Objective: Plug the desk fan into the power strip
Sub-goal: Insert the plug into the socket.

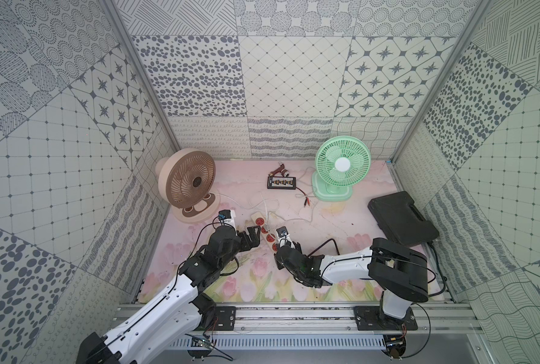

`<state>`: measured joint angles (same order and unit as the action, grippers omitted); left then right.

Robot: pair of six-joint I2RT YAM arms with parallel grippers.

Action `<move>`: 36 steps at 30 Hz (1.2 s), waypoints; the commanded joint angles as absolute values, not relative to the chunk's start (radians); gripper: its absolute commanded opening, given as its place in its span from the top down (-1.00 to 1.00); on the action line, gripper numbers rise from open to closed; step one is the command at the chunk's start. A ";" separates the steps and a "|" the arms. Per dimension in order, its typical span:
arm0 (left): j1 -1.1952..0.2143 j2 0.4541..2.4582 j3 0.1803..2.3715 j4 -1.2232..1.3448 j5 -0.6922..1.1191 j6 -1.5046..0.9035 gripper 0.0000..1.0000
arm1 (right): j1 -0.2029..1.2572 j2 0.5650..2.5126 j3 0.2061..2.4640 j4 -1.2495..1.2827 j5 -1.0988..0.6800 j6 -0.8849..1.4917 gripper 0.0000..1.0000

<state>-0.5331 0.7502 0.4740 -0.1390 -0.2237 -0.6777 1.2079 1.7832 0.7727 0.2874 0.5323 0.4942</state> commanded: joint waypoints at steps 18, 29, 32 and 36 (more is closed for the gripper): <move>-0.517 0.712 0.467 -0.098 -0.218 -0.653 -0.99 | 1.141 1.662 0.804 -0.004 0.276 0.504 0.51; -0.517 0.702 0.463 -0.095 -0.216 -0.653 -0.99 | 1.128 1.555 0.820 -0.016 0.281 0.479 0.20; -0.517 0.691 0.463 -0.097 -0.208 -0.656 -0.99 | 1.129 1.514 0.821 -0.036 0.280 0.473 0.13; -0.517 0.660 0.448 -0.093 -0.206 -0.657 -0.99 | 1.129 1.457 0.806 -0.038 0.272 0.465 -0.04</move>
<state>-0.5331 0.6823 0.4587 -0.1394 -0.2214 -0.6777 1.1316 1.5021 0.8032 -0.0441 0.2806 0.4820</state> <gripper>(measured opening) 0.995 0.501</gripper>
